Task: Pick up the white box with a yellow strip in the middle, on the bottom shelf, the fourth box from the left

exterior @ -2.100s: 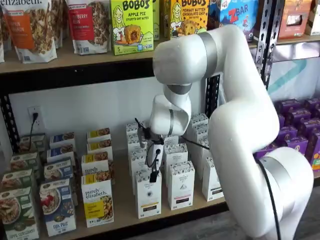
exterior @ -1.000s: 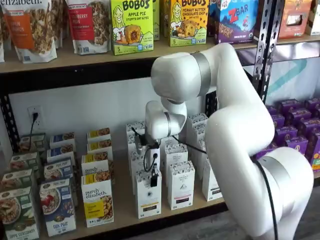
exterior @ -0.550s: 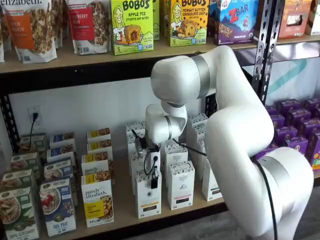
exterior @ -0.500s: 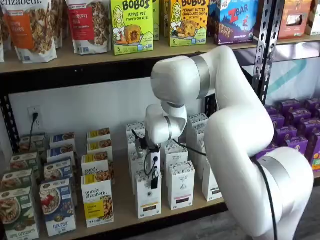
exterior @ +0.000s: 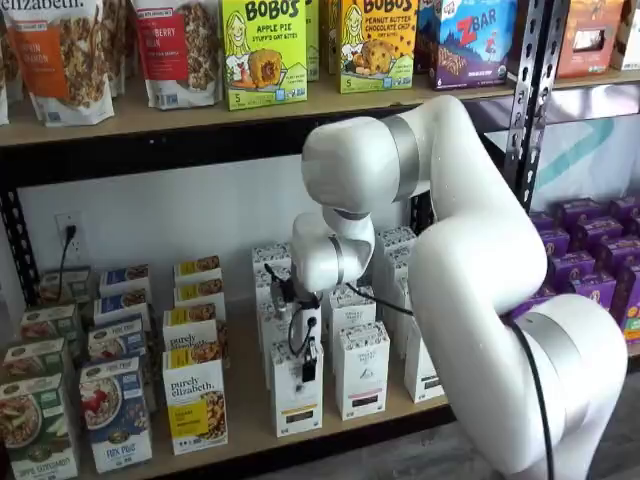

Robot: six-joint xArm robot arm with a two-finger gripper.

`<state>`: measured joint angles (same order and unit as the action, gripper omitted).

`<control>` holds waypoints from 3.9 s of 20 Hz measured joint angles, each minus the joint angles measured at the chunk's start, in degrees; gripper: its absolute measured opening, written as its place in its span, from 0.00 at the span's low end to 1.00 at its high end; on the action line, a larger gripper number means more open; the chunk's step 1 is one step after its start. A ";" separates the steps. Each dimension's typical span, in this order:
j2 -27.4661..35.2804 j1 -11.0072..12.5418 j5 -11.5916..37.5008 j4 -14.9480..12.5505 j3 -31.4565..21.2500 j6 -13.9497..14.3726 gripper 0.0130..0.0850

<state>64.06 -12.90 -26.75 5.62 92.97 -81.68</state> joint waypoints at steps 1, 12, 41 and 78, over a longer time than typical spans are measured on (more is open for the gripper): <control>0.04 0.04 -0.51 0.35 0.19 -0.32 0.89; 0.12 0.04 -0.90 0.06 0.45 -0.07 0.72; -0.30 -0.70 -1.20 -0.42 0.17 1.10 0.44; -27.93 -6.07 10.87 -0.30 -39.29 5.80 0.44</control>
<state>36.13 -18.97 -15.89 5.32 53.68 -75.88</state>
